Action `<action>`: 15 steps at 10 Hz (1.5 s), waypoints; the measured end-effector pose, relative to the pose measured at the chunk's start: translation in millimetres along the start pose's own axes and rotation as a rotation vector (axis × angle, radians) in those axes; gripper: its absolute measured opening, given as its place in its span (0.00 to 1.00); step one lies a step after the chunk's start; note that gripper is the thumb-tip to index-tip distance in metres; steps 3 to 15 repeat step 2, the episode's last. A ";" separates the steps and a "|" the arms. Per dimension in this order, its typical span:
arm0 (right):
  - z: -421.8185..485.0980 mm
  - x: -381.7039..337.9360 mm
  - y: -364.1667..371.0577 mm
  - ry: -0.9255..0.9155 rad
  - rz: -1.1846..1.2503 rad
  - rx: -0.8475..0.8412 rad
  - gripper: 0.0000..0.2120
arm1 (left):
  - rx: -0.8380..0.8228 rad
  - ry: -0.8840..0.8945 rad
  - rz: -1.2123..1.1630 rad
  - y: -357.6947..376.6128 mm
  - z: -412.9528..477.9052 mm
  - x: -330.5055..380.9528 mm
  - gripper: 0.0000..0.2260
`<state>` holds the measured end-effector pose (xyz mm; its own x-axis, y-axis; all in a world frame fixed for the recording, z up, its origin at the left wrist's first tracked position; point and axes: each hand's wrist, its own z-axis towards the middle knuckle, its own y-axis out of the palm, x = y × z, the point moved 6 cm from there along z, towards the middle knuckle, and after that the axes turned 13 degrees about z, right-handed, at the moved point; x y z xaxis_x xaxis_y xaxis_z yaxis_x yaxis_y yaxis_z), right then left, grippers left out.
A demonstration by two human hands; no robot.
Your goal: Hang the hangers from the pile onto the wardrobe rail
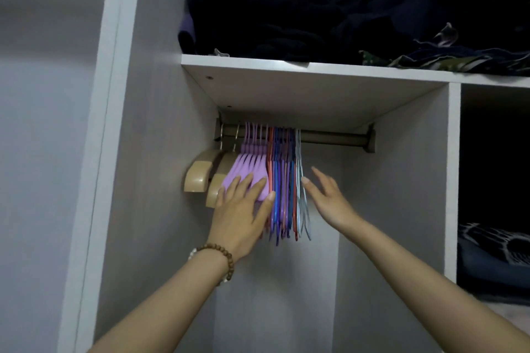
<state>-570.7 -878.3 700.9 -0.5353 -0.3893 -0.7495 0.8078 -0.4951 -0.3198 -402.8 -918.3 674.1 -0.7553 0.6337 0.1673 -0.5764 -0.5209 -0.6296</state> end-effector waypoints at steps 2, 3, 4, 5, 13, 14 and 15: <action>-85.3 -88.3 -57.9 -0.462 0.048 0.032 0.29 | 0.059 -0.058 0.127 -21.2 -27.1 18.6 0.32; -85.3 -88.3 -57.9 -0.462 0.048 0.032 0.29 | 0.059 -0.058 0.127 -21.2 -27.1 18.6 0.32; -85.3 -88.3 -57.9 -0.462 0.048 0.032 0.29 | 0.059 -0.058 0.127 -21.2 -27.1 18.6 0.32; -85.3 -88.3 -57.9 -0.462 0.048 0.032 0.29 | 0.059 -0.058 0.127 -21.2 -27.1 18.6 0.32; -85.3 -88.3 -57.9 -0.462 0.048 0.032 0.29 | 0.059 -0.058 0.127 -21.2 -27.1 18.6 0.32; -85.3 -88.3 -57.9 -0.462 0.048 0.032 0.29 | 0.059 -0.058 0.127 -21.2 -27.1 18.6 0.32; -85.3 -88.3 -57.9 -0.462 0.048 0.032 0.29 | 0.059 -0.058 0.127 -21.2 -27.1 18.6 0.32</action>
